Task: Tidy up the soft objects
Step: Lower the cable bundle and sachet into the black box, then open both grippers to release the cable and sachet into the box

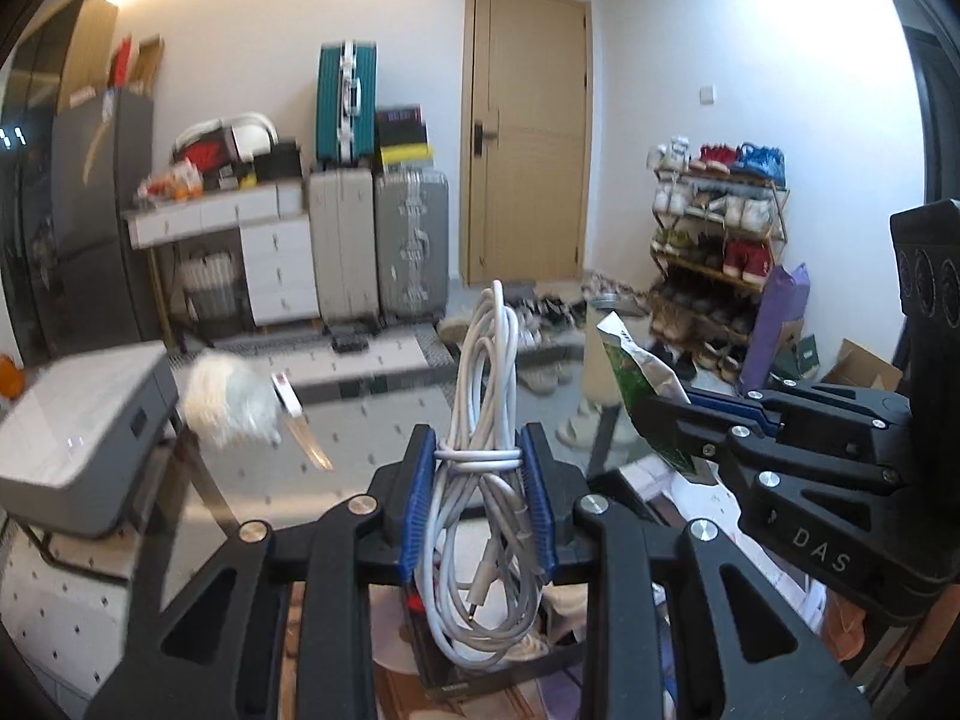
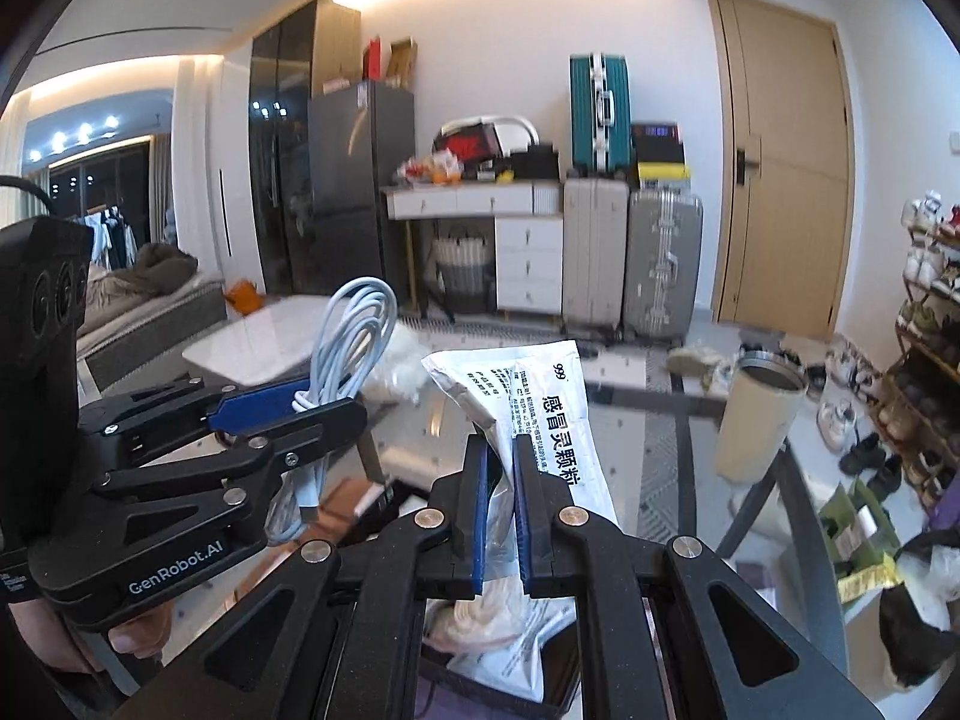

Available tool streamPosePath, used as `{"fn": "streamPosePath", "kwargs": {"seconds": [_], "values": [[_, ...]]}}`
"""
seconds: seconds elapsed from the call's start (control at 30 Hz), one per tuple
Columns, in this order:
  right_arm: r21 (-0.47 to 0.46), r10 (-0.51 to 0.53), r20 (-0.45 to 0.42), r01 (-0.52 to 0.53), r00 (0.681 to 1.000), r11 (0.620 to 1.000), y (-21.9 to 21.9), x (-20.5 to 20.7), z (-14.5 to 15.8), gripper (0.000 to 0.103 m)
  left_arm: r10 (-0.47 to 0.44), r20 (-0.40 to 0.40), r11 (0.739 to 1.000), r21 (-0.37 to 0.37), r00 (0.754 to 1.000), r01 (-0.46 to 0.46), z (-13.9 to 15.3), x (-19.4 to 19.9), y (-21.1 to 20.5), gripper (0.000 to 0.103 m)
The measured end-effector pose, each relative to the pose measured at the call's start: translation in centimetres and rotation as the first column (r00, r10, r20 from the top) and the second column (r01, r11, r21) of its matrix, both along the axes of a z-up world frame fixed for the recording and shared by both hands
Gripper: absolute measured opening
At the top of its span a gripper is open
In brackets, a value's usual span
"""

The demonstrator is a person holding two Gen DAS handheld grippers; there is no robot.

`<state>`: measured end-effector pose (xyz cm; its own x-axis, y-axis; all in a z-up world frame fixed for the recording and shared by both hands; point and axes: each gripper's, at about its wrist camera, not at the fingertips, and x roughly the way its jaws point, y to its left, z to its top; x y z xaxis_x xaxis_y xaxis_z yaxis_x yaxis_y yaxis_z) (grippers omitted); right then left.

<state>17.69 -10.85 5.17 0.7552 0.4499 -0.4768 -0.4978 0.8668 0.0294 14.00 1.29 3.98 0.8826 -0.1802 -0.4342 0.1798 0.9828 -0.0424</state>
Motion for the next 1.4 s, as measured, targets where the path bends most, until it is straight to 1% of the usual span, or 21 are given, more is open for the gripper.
{"fn": "streamPosePath", "kwargs": {"seconds": [0.07,0.17,0.23,0.37,0.47,0.6,0.73,0.8,1.03,1.17,1.27,1.37,1.4], "values": [[-0.006,0.002,-0.025,-0.002,1.0,1.0,0.0,0.4,-0.6,0.007,0.001,-0.028,1.0,-0.012,1.0,-0.002,-0.5,0.5,-0.1,0.028],[-0.011,-0.003,-0.071,0.002,0.997,1.0,0.0,1.3,-1.3,0.007,0.011,-0.077,1.0,0.027,0.997,-0.009,-1.5,1.3,-0.7,0.028],[-0.01,-0.004,-0.1,0.003,0.995,1.0,-0.2,1.7,-1.8,0.007,0.012,-0.118,1.0,0.02,0.993,-0.01,-2.2,1.7,-0.7,0.028],[-0.033,-0.017,-0.175,0.012,0.984,0.999,-0.3,2.7,-3.2,0.007,0.007,-0.227,1.0,0.014,0.974,-0.004,-3.8,2.9,-1.0,0.028],[-0.044,-0.019,-0.261,0.008,0.965,0.999,-0.5,3.9,-4.8,0.007,0.003,-0.282,1.0,0.013,0.959,0.001,-5.1,3.3,-1.2,0.028],[-0.067,-0.022,-0.332,0.0,0.943,0.998,-0.4,4.8,-6.4,0.007,0.0,-0.31,1.0,0.023,0.951,0.007,-5.7,3.3,-1.4,0.028],[-0.086,-0.028,-0.365,-0.003,0.931,0.996,-0.4,5.3,-7.5,0.007,-0.002,-0.333,1.0,0.025,0.943,0.011,-6.0,3.6,-1.6,0.028],[-0.096,-0.032,-0.378,-0.005,0.925,0.995,-0.6,5.3,-8.1,0.007,-0.012,-0.355,1.0,0.017,0.935,0.02,-6.5,3.7,-1.7,0.028],[-0.131,-0.041,-0.438,-0.019,0.898,0.991,-0.6,6.1,-10.1,0.008,-0.016,-0.374,1.0,0.006,0.927,0.019,-6.6,3.3,-1.5,0.028],[-0.126,-0.036,-0.459,-0.025,0.888,0.992,-0.9,5.8,-10.7,0.008,-0.01,-0.385,1.0,0.003,0.923,0.012,-6.5,2.8,-1.5,0.03],[-0.132,-0.031,-0.464,-0.034,0.885,0.991,-0.7,5.5,-10.6,0.008,-0.008,-0.39,1.0,0.007,0.921,0.012,-6.5,2.6,-1.7,0.033],[-0.128,-0.025,-0.468,-0.04,0.884,0.991,-0.6,5.2,-10.8,0.011,-0.01,-0.399,1.0,-0.017,0.917,0.003,-6.7,2.6,-1.5,0.039],[-0.122,-0.023,-0.468,-0.039,0.883,0.992,-0.6,5.1,-10.8,0.012,-0.006,-0.401,1.0,-0.02,0.916,-0.002,-6.8,2.6,-1.4,0.044]]}}
